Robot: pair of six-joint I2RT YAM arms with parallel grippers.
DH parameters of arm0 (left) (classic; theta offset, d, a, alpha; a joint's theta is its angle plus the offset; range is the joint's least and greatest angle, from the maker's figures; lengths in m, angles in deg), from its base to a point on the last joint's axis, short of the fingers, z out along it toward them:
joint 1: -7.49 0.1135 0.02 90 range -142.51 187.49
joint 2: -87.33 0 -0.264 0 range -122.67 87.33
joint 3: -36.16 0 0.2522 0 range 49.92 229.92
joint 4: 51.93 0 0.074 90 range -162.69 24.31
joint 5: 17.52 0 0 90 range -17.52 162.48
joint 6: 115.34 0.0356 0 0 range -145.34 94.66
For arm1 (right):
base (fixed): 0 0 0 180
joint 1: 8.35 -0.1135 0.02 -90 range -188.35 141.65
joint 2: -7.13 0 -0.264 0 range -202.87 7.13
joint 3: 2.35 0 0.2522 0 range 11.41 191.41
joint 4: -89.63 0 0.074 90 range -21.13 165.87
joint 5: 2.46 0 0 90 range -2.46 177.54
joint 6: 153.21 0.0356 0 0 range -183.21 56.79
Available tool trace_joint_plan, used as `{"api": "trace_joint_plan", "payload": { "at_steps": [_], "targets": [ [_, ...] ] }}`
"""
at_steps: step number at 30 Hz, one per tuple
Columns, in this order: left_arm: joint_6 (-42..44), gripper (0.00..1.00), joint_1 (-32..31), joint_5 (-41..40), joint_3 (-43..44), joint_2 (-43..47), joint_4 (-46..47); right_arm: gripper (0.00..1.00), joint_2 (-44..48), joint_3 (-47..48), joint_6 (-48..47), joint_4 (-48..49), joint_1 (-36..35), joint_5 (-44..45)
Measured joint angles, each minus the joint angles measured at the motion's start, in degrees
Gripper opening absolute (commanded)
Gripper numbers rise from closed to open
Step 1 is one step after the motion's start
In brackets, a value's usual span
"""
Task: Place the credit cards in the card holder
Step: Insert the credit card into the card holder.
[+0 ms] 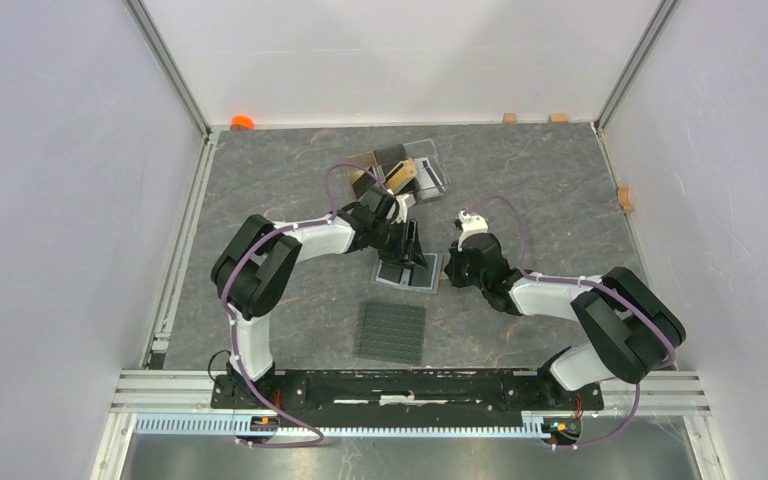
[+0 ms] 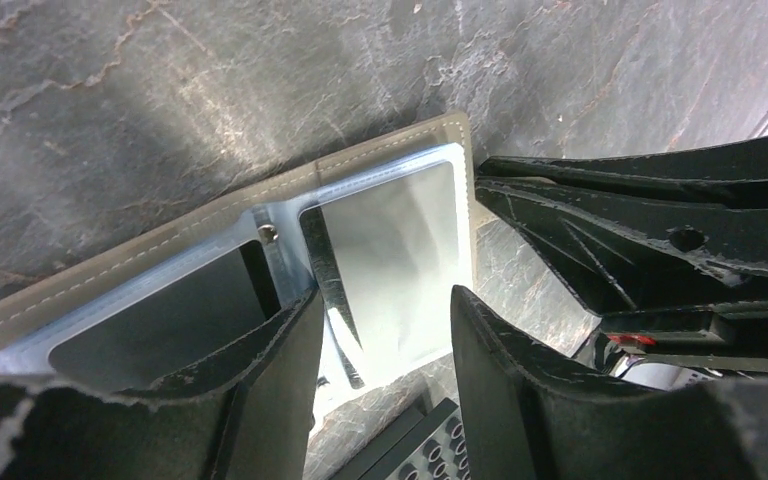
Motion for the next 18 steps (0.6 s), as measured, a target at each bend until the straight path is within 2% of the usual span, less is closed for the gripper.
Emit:
{"api": "trace_joint_plan", "payload": {
  "at_steps": [14, 18],
  "targets": [
    [-3.50, 0.57, -0.70, 4.42, -2.47, -0.46, 8.09, 0.00, -0.48, 0.17, 0.02, 0.15, 0.00, 0.20],
    [-3.91, 0.61, -0.90, 4.39, -3.63, 0.96, 8.11, 0.13, -0.31, 0.57, -0.26, -0.98, 0.44, 0.46]
  ]
}}
